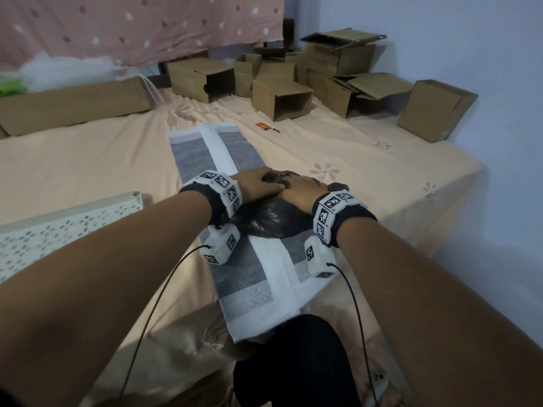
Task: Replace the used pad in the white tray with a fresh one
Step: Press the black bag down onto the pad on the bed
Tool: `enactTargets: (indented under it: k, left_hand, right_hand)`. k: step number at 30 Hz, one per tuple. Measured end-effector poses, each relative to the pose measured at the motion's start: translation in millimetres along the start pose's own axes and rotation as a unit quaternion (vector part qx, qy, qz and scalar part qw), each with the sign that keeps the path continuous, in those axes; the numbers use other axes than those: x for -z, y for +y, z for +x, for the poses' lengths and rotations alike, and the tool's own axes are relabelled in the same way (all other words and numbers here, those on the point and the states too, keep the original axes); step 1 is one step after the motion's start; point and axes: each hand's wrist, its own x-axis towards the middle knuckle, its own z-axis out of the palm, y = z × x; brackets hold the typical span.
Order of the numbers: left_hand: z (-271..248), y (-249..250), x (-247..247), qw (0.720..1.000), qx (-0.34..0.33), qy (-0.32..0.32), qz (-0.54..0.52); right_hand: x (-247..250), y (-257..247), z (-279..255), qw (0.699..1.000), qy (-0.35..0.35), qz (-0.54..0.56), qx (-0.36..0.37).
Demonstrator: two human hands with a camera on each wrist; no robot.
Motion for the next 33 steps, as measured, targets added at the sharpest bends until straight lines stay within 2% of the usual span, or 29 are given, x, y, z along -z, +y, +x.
enactTargets:
  k: [3,7,11,15,17,19,22,25,30,31,33]
  left_hand:
    - [-10,-5,16,0.999,0.023,-0.006,-0.027]
    - [-29,-1,20,0.993,0.074,-0.096,-0.011]
    - [-38,14,12,0.989,0.099,-0.053,0.099]
    - [-32,25,11,0.988,0.110,-0.049,0.094]
    - [-26,30,17,0.994,0.079,-0.011,0.076]
    - [-17,40,28,0.997,0.014,0.061,0.053]
    - [-2,58,47,0.984,-0.074,0.163,0.011]
    - [15,70,50,0.973,-0.112,0.201,0.018]
    - [22,77,22,0.987,-0.077,0.106,0.096]
    - [21,79,16,0.988,-0.074,0.091,0.104]
    - [14,82,7,0.989,-0.067,0.079,0.107]
  right_hand:
    - [7,-6,-11,0.999,0.045,-0.018,-0.008]
    - [18,-18,-26,0.997,0.059,-0.010,-0.040]
    - [20,-23,-42,0.996,0.081,0.008,-0.034]
    - [22,-10,-47,0.995,0.071,0.056,-0.030]
    - [29,0,-46,0.991,0.078,0.096,-0.043]
    - [39,13,-42,0.980,0.104,0.157,-0.069]
    - [58,35,-33,0.947,0.164,0.246,-0.127]
    - [71,54,-22,0.909,0.205,0.304,-0.196]
    - [57,68,-12,0.891,0.162,0.361,-0.221]
    - [54,69,-12,0.892,0.169,0.354,-0.224]
    - [49,68,-13,0.914,0.199,0.265,-0.233]
